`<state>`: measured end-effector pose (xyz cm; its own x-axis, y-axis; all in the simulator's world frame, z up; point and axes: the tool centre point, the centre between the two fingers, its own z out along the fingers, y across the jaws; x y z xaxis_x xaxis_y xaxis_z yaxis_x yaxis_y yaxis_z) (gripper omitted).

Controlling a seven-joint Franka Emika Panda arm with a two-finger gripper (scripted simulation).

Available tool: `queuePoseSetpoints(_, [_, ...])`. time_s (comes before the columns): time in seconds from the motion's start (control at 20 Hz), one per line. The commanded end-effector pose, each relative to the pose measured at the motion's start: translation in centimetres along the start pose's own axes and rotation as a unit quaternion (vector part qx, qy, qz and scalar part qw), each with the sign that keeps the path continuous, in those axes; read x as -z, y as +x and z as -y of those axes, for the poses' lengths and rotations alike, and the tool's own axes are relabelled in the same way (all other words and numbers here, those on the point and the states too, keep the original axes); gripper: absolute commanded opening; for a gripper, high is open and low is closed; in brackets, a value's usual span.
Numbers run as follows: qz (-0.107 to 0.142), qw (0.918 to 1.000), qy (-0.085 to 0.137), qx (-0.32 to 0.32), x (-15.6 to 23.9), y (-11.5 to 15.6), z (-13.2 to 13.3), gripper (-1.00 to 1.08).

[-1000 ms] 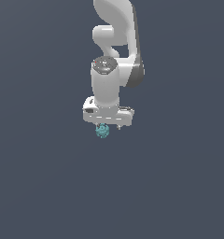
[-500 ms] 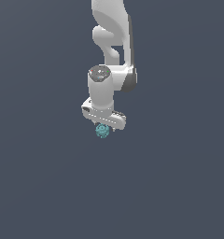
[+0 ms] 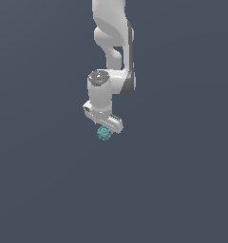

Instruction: Pick up the object and move it to a goal position.

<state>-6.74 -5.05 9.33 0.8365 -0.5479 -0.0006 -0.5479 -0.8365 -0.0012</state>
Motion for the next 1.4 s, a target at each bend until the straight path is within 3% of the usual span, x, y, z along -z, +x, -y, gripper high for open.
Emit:
queuePoseSetpoints(0.0, [0.0,0.9999,0.0,-0.011,-0.3,-0.1,-0.3,1.0])
queuePoseSetpoints(0.4, [0.0,0.9999,-0.001,-0.013,-0.8,-0.2,-0.4,1.0])
queuePoseSetpoints(1.1, [0.0,0.9999,-0.001,-0.015,-5.4,-0.2,-0.4,1.0])
queuePoseSetpoints(1.15, [0.0,0.9999,-0.001,-0.015,-5.4,-0.2,-0.4,-1.0])
queuePoseSetpoints(1.35, [0.0,0.9999,-0.001,-0.015,-5.4,-0.2,-0.4,-1.0])
